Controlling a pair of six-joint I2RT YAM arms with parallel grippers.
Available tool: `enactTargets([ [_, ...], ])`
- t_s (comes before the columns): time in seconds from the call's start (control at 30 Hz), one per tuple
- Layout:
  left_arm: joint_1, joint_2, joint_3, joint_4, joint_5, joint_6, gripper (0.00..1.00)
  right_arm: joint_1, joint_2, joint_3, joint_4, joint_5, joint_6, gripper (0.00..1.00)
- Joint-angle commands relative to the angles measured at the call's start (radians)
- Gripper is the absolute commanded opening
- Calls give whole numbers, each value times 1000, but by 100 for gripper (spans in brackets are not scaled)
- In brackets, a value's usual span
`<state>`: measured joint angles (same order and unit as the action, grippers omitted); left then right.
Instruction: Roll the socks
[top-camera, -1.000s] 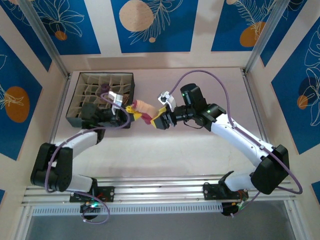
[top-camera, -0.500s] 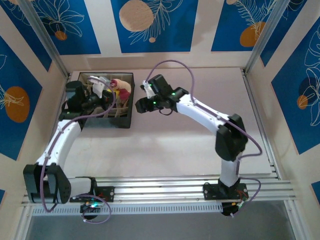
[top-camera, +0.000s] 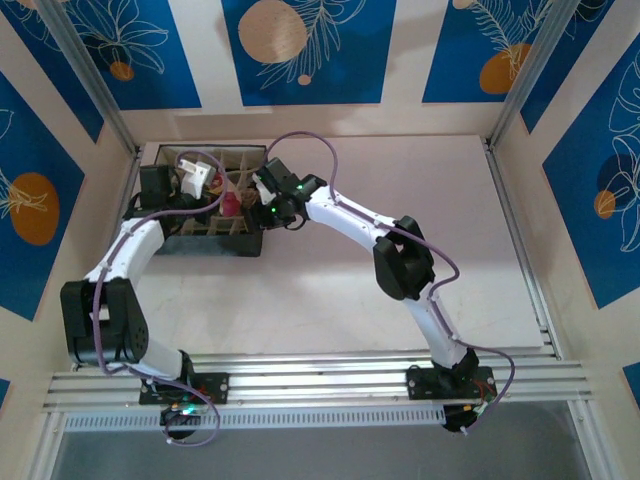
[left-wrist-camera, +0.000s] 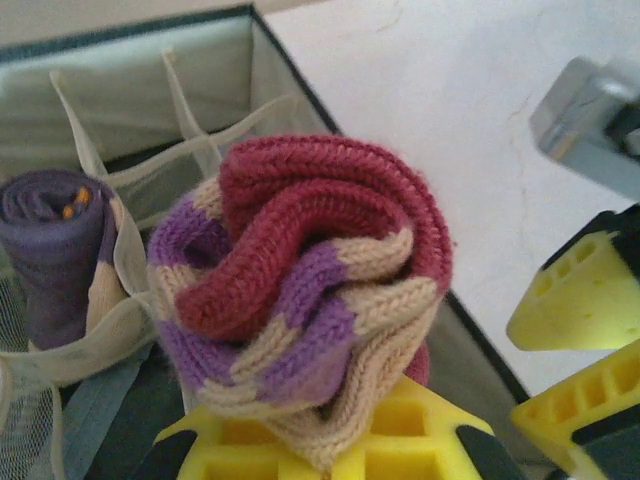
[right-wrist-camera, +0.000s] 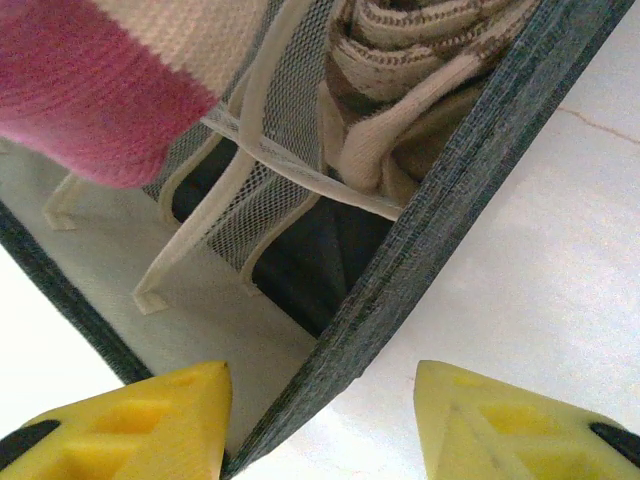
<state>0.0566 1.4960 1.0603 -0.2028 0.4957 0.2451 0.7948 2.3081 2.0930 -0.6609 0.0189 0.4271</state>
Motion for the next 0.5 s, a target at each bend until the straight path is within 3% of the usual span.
enactTargets([
  [0.0, 19, 45, 46, -16, -21, 11, 0, -8, 26, 41, -37, -24, 15, 46],
  [0.2, 35, 128, 67, 6, -16, -7, 0, -12, 49, 44, -26, -33, 23, 40],
  [0.47, 62, 195, 87, 25, -5, -25, 0, -14, 67, 50, -38, -30, 21, 38],
])
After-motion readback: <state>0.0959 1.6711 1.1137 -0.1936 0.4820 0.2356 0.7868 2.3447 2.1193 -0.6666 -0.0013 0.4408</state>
